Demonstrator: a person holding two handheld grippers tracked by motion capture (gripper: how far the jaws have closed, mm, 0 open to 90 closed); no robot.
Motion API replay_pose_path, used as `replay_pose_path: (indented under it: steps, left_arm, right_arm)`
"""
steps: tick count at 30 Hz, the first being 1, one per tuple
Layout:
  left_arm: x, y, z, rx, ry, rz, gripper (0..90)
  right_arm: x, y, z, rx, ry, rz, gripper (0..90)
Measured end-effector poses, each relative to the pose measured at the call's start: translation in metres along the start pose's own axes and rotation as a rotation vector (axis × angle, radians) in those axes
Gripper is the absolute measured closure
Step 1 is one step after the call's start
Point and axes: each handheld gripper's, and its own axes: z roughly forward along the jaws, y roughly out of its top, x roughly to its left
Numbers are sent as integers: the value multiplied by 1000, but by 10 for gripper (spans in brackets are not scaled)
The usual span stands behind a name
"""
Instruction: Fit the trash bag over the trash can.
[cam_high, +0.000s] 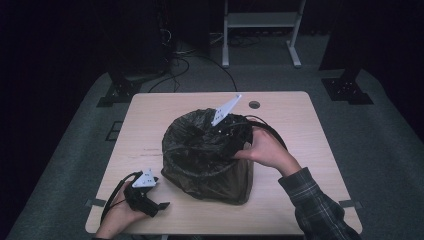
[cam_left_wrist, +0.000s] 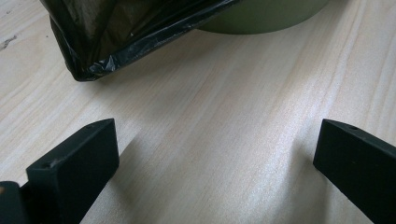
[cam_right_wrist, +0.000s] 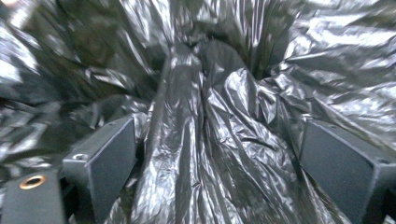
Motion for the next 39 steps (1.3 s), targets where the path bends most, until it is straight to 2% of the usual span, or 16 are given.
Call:
replay_pose_path:
  steps: [7, 11, 14, 21, 24, 28, 32, 34, 36, 39]
  left_arm:
    - [-2, 0, 2, -18, -10, 8, 0]
    - [-1, -1, 2, -26, -11, 10, 0]
    - [-2, -1, 2, -29, -10, 8, 0]
    - [-2, -2, 2, -33, -11, 8, 0]
    - [-2, -2, 2, -37, -12, 8, 0]
    - [-2, -3, 2, -47, -13, 9, 0]
    - [-2, -3, 2, -47, -13, 9, 0]
    - [-2, -3, 2, -47, -12, 9, 0]
    - [-2, -3, 2, -47, -13, 9, 0]
    - [-2, -3, 2, -46, -12, 9, 0]
  right_arm:
    - [0, 6, 19, 84, 22, -13, 103]
    - [2, 9, 30, 153, 7, -33, 103]
    - [4, 11, 36, 211, -5, -33, 103]
    - [3, 12, 42, 284, 28, -14, 108]
    - [3, 13, 40, 264, 21, -18, 106]
    - [1, 17, 26, 190, -2, -5, 105]
    - [2, 35, 7, 118, -11, -18, 103]
    - [4, 47, 4, 78, -18, -36, 102]
    - [4, 58, 7, 59, -19, -46, 102]
    - [1, 70, 22, 52, -4, -42, 102]
